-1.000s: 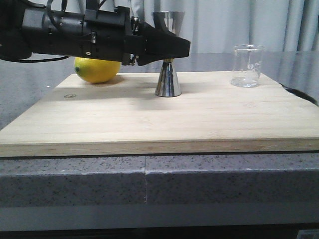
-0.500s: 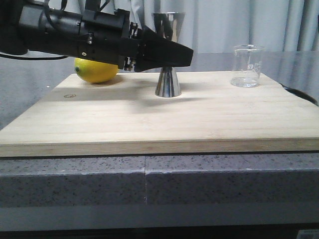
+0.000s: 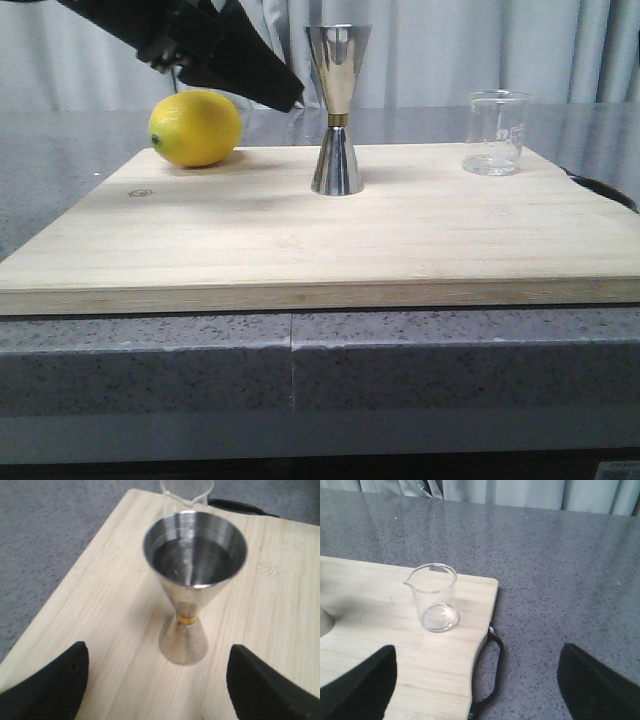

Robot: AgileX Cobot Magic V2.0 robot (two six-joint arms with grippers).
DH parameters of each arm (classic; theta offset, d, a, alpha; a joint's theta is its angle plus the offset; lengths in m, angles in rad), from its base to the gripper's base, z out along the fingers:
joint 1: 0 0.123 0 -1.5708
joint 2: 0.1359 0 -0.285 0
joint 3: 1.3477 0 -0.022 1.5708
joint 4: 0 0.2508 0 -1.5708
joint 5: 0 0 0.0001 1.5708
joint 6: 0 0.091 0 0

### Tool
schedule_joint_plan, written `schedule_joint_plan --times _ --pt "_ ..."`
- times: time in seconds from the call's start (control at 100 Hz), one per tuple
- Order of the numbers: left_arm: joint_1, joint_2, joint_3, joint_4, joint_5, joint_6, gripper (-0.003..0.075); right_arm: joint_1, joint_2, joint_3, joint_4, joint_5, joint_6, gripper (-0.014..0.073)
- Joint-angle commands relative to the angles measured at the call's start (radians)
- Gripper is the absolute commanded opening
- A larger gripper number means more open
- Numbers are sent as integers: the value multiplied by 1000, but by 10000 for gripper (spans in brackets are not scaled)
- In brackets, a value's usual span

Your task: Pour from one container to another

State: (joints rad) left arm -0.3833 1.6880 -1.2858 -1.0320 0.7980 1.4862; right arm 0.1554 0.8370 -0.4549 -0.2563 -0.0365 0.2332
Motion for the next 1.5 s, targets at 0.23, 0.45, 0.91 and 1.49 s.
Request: schedule_joint_plan --times 0.23,0.45,0.91,1.49 --pt "30 -301 -27 461 -22 -640 464 2 -10 -213 92 418 -7 587" --pt "89 -484 -27 785 140 -981 382 2 -10 -351 92 776 -7 587" --pt "174 -855 250 1152 221 -1518 364 2 -68 -418 134 916 -106 587" --pt "174 -972 397 1071 179 -1516 328 2 -172 -388 185 891 -176 438"
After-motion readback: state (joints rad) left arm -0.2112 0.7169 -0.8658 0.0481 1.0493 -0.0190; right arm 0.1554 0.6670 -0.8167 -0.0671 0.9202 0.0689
